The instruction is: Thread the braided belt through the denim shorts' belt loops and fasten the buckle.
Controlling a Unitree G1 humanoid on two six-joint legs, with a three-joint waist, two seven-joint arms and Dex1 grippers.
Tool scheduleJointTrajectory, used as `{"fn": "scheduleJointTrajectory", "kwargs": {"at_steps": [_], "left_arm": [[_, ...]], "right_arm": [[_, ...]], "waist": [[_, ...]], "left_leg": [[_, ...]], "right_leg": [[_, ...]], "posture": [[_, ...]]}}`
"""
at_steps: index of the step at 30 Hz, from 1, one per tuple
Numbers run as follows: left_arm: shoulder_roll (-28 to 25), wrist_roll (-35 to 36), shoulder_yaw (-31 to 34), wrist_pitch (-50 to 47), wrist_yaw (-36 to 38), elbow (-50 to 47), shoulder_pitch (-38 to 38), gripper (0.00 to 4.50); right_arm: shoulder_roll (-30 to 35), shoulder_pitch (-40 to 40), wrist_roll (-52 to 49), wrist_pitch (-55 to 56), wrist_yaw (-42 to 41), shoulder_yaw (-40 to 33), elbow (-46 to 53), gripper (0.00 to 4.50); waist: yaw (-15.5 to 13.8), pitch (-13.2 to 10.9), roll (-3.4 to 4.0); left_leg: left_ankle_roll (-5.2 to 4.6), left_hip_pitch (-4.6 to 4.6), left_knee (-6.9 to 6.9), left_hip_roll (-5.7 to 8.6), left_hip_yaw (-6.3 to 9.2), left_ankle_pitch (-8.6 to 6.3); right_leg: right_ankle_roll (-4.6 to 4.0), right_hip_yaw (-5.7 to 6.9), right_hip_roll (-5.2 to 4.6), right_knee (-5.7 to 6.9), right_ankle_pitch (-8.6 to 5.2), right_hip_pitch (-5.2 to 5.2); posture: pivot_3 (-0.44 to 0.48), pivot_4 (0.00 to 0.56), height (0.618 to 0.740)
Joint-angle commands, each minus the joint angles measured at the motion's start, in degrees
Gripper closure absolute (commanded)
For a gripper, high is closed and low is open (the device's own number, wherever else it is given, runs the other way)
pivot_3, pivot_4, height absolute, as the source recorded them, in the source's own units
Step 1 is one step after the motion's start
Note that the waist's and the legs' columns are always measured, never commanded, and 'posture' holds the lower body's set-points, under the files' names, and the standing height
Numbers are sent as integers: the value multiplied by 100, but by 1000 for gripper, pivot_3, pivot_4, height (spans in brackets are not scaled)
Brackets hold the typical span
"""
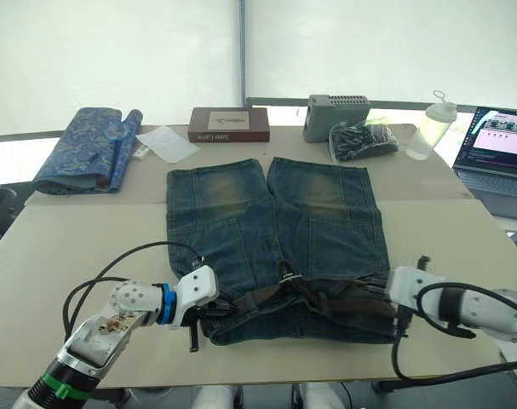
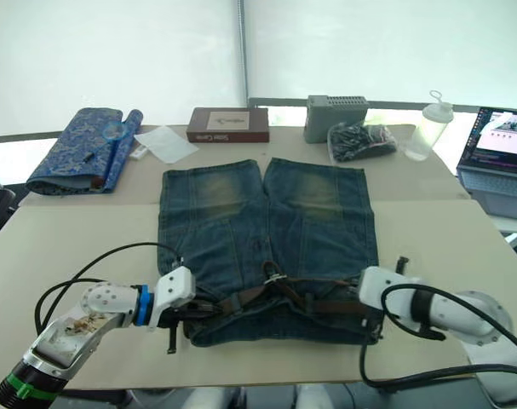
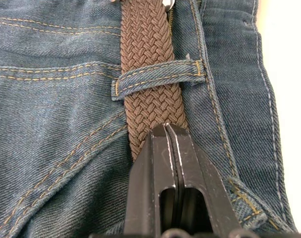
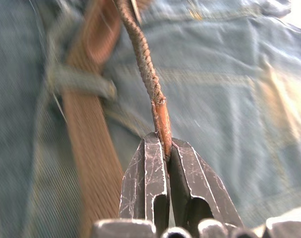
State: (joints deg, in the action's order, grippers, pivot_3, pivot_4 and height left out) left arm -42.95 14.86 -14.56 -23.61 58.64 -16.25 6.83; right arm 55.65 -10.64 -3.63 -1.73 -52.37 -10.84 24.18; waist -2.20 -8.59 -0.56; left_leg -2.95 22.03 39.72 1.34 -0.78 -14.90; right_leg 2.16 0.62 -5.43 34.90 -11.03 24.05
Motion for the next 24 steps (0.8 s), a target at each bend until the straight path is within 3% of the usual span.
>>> {"fn": "scheduleJointTrajectory", "kwargs": {"at_steps": [1, 10, 15, 22, 23, 24], "left_arm": [[-94, -607, -255, -124, -301, 701, -168, 4474], [-203, -697, -268, 138, -337, 787, -186, 4474], [-292, -779, -144, 314, -404, 782, -259, 4474], [-507, -305, 544, 804, -157, 541, -445, 4500], [-644, -206, 726, 978, 23, 530, -508, 4500], [-751, 18, 929, 998, 226, 455, -545, 4500]], "right_arm": [[197, -37, 239, 1085, -60, -405, -558, 4500], [767, -77, 523, 3207, -277, -334, -2342, 4500], [701, -160, 339, 3030, -317, -193, -2244, 4500], [741, -1051, -1756, -99, -862, -761, -437, 2014], [813, -1254, -2562, -889, -945, -1065, -12, 1678], [861, -1381, -3306, -1562, -1009, -1341, 349, 1678]], "waist": [[0, 6, 11], [-10, 18, 32], [-12, 18, 31], [101, 9, 19], [117, 9, 19], [123, 6, 19]], "left_leg": [[0, -2, -1, 0, -1, 0], [-1, -5, -2, 4, -6, 1], [-1, -4, -2, 3, -6, 0], [4, 0, -23, -25, -6, -3], [4, -5, -35, -25, -6, -3], [5, -7, -44, -28, -6, -3]], "right_leg": [[-1, 0, 2, 0, -1, -1], [0, -7, 4, 3, -5, -4], [-1, -10, 2, 3, -5, -3], [-26, -11, 8, 10, -18, 12], [-32, -12, 7, 10, -21, 14], [-39, -9, 7, 10, -25, 14]], "posture": [[0, 150, 740], [0, 150, 740], [0, 150, 740], [0, 150, 740], [0, 150, 740], [0, 150, 740]]}}
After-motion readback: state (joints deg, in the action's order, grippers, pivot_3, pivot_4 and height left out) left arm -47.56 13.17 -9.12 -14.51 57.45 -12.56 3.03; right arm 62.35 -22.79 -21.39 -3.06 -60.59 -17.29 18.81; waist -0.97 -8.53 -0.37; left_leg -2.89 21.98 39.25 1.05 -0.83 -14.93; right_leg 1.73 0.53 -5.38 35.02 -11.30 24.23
